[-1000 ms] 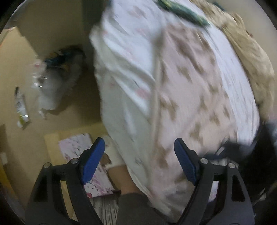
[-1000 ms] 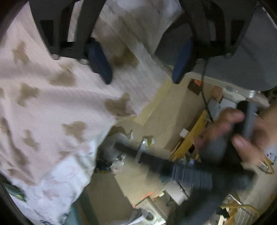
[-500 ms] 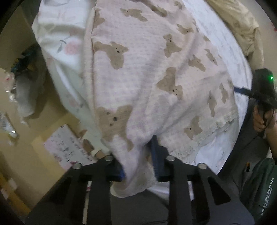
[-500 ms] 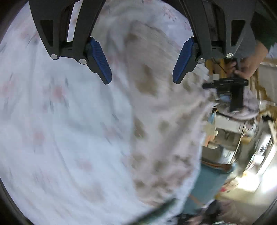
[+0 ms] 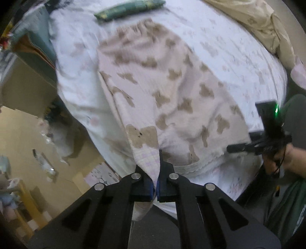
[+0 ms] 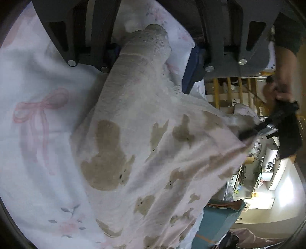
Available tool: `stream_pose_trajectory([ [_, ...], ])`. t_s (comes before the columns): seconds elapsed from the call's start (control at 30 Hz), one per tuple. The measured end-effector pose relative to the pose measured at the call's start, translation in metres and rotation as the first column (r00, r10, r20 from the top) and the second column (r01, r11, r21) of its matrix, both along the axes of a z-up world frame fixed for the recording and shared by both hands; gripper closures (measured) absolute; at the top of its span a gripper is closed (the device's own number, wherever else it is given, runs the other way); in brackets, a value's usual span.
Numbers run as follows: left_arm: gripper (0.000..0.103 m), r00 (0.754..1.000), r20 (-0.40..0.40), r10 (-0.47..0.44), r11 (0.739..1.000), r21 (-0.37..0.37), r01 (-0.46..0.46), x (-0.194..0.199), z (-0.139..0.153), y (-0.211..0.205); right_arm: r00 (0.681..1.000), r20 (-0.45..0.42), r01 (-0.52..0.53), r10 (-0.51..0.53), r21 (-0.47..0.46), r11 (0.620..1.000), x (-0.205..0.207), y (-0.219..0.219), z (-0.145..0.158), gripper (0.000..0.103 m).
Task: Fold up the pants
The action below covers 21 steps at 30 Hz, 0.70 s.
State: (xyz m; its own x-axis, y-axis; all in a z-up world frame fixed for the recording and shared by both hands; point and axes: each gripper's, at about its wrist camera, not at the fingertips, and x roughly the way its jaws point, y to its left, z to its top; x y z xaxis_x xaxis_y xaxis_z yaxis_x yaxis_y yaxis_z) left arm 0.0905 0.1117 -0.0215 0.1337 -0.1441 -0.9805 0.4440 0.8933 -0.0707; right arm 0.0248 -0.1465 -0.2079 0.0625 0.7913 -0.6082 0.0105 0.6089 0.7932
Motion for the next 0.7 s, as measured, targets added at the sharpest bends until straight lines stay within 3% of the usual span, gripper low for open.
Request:
stream_pose_trajectory([
  [0.07,0.103,0.999,0.048,0.021,1.000,0.004,-0.021,-0.001,0.014,0.002,0.999,-0.027,0.031,-0.030,0.033,0.999,0.000,-0.003,-0.005,0.070],
  [0.13,0.103,0.995,0.087,0.054,0.999,-0.003,-0.054,-0.001,0.032,-0.001,0.998,0.005,0.067,-0.068,0.047,0.997,-0.005,-0.011,0.005,0.096],
  [0.17,0.103,0.993,0.100,0.068,0.998,-0.008,-0.068,-0.002,0.038,-0.001,0.996,0.035,0.077,-0.079,0.057,0.995,-0.007,-0.019,0.013,0.099],
  [0.33,0.103,0.974,0.188,0.125,0.991,-0.075,-0.113,-0.014,0.078,-0.017,0.968,0.234,0.085,-0.090,0.031,0.996,-0.003,-0.053,0.085,0.099],
  [0.43,0.103,0.954,0.216,0.206,0.967,-0.193,-0.165,-0.017,0.114,-0.021,0.944,0.303,0.121,-0.127,0.041,0.992,0.003,-0.097,0.133,0.099],
  [0.57,0.103,0.927,0.288,0.239,0.930,-0.344,-0.133,-0.030,0.168,-0.040,0.878,0.450,0.163,-0.161,0.035,0.986,0.010,-0.149,0.228,0.099],
  [0.7,0.103,0.884,0.362,0.297,0.853,-0.516,-0.075,-0.045,0.232,-0.059,0.778,0.608,0.205,-0.158,-0.007,0.979,0.011,-0.181,0.341,0.099],
])
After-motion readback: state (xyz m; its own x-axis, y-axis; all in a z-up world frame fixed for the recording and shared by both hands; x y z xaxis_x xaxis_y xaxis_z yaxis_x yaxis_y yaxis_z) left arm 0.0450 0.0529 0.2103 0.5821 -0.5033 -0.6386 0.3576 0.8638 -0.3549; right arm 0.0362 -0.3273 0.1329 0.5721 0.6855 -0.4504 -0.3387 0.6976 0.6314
